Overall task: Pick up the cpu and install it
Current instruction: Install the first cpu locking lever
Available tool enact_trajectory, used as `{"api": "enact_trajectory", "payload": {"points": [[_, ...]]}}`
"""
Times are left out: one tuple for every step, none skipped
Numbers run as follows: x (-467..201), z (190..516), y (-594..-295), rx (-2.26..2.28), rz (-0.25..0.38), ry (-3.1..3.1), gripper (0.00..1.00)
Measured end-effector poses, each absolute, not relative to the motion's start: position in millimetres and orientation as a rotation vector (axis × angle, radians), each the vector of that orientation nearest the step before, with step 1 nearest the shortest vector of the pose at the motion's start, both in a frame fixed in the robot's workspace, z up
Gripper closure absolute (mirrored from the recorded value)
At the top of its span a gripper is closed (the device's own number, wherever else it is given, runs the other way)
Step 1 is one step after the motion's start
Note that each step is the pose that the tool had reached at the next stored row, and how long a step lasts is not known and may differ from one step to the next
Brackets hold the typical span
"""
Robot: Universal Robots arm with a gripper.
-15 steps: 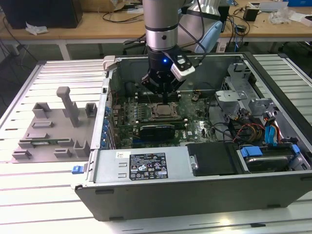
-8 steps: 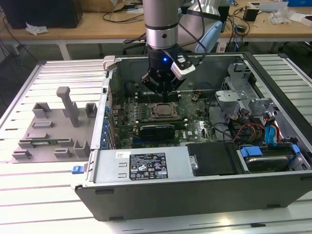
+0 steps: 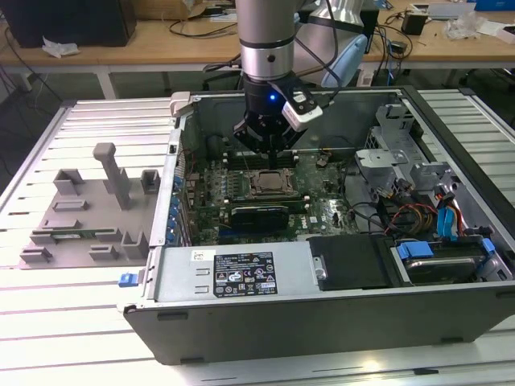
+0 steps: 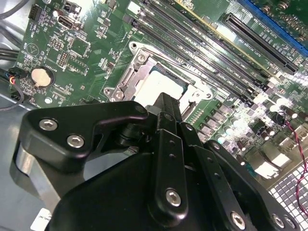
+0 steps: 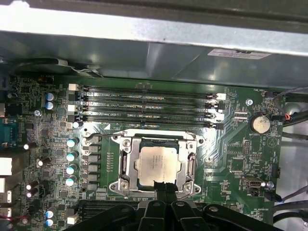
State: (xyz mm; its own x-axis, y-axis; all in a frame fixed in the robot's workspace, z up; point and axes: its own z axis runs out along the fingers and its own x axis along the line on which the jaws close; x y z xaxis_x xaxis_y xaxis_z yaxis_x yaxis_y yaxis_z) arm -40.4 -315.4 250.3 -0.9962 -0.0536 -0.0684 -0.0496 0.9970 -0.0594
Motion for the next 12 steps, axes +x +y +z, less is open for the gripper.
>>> {"api": "enact_trajectory", "payload": {"points": [[-40.4, 250.6, -315.3, -0.079, -0.089, 3.069, 0.89], [-40.4, 250.6, -315.3, -0.079, -0.089, 3.069, 0.89], [-40.4, 250.7, -315.4, -0.079, -0.089, 3.069, 0.89], [-40.5, 250.8, -315.4, -0.079, -0.089, 3.069, 0.89], [-40.4, 250.8, -315.3, -0.079, -0.089, 3.069, 0.89], [-40.4, 250.8, -315.3, -0.079, -0.088, 3.069, 0.89], [-40.4, 250.9, -315.3, -0.079, -0.089, 3.069, 0.89], [-40.4, 251.0, -315.3, -0.079, -0.089, 3.069, 0.89], [-40.4, 251.1, -315.3, -0.079, -0.089, 3.069, 0.89], [-40.7, 251.2, -315.3, -0.079, -0.089, 3.069, 0.89], [-43.3, 251.2, -315.4, -0.079, -0.089, 3.069, 0.89], [-47.4, 251.2, -315.4, -0.079, -0.089, 3.069, 0.89]]}}
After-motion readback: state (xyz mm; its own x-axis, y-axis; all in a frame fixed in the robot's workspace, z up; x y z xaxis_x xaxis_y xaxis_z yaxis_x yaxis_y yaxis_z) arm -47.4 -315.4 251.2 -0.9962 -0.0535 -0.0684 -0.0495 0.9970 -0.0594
